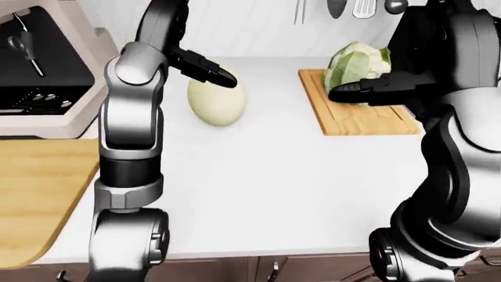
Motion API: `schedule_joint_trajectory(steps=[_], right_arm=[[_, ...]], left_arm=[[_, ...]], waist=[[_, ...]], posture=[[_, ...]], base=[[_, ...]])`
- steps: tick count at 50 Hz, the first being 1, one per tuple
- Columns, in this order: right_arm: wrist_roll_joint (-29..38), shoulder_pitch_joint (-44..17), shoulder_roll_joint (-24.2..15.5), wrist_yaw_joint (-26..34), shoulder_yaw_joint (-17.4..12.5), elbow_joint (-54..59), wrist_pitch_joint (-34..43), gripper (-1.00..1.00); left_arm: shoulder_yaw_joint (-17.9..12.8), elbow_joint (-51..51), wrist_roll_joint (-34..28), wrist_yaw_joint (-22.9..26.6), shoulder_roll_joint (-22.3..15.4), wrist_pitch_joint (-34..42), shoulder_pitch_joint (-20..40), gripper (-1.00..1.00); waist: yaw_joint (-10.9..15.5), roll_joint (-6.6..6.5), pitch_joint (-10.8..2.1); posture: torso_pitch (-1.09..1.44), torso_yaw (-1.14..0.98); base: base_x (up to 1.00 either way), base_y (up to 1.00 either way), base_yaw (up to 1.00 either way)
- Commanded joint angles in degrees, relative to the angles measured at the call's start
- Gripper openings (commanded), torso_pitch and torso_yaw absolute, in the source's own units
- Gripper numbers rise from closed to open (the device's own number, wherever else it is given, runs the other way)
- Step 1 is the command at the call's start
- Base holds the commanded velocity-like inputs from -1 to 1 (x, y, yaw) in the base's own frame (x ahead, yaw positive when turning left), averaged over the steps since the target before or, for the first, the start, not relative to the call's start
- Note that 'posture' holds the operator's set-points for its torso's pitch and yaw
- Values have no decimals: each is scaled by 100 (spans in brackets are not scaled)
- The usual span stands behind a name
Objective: Place the cantaloupe and the cauliflower on separate cutting boards.
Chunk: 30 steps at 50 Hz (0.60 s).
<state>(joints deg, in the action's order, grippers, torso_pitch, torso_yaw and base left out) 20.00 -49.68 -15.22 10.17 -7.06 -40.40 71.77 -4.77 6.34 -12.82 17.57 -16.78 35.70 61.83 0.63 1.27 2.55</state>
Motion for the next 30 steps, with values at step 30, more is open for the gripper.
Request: schedule_joint_trajectory(steps=[30], right_arm=[[641,183,-1342,1521,11,-1890,2072,100]], left_arm=[[26,2363,306,-407,242,-2145,790,100]], waist=[[6,6,-118]], posture=[[0,0]], base=[[0,0,0]])
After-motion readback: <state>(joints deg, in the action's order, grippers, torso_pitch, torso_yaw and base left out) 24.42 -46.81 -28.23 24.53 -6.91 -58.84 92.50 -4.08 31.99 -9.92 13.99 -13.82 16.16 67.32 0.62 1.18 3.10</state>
